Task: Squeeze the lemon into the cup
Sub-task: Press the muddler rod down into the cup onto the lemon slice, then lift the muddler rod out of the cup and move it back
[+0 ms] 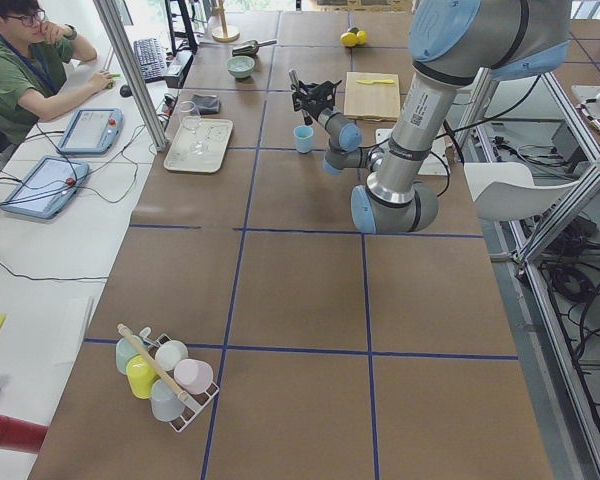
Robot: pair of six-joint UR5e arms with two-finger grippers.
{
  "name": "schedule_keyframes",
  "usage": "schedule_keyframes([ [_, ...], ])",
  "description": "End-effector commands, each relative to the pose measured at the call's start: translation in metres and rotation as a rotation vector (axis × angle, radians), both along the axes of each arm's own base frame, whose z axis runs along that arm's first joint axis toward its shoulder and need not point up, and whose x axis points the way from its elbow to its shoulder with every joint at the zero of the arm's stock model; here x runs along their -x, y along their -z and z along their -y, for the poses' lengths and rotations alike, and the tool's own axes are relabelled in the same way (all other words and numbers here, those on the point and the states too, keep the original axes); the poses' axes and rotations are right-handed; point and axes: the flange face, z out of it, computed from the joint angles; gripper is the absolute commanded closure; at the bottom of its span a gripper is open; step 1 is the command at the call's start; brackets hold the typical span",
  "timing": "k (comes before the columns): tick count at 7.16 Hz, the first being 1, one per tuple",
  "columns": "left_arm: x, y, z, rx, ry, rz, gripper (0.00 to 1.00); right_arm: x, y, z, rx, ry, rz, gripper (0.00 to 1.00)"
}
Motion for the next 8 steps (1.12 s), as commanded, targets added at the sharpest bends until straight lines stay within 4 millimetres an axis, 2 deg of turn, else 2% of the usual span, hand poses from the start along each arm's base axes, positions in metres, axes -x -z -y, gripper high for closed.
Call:
schedule_keyframes([
  [1,0.034,-0.016,0.027,0.026,0.050,0.031,1.00,0.000,0.000,-0.001,0.001,0.000,-0.001,0.00],
  [2,0.047,-0.038,0.037,0.091,0.020,0.032,1.00,0.000,0.000,-0.001,0.005,-0.005,0.001,0.00],
  [3,0.062,-0.066,0.032,0.183,-0.019,0.114,1.00,0.000,0.000,-0.001,0.007,-0.008,0.000,0.00],
  [4,0.073,-0.070,0.033,0.262,-0.040,0.184,1.00,0.000,-0.001,-0.001,0.009,-0.008,0.000,0.00],
  [5,0.079,-0.068,0.048,0.351,-0.051,0.308,1.00,0.000,-0.001,-0.001,0.009,-0.008,0.000,0.00],
  [6,0.086,-0.086,0.071,0.418,-0.062,0.452,1.00,0.000,-0.002,-0.001,0.011,-0.010,0.000,0.00],
  [7,0.110,-0.114,0.091,0.465,-0.073,0.543,1.00,0.000,-0.002,-0.001,0.012,-0.009,0.001,0.00],
  [8,0.152,-0.146,0.111,0.563,-0.133,0.690,1.00,0.000,-0.002,-0.001,0.011,-0.010,0.000,0.00],
])
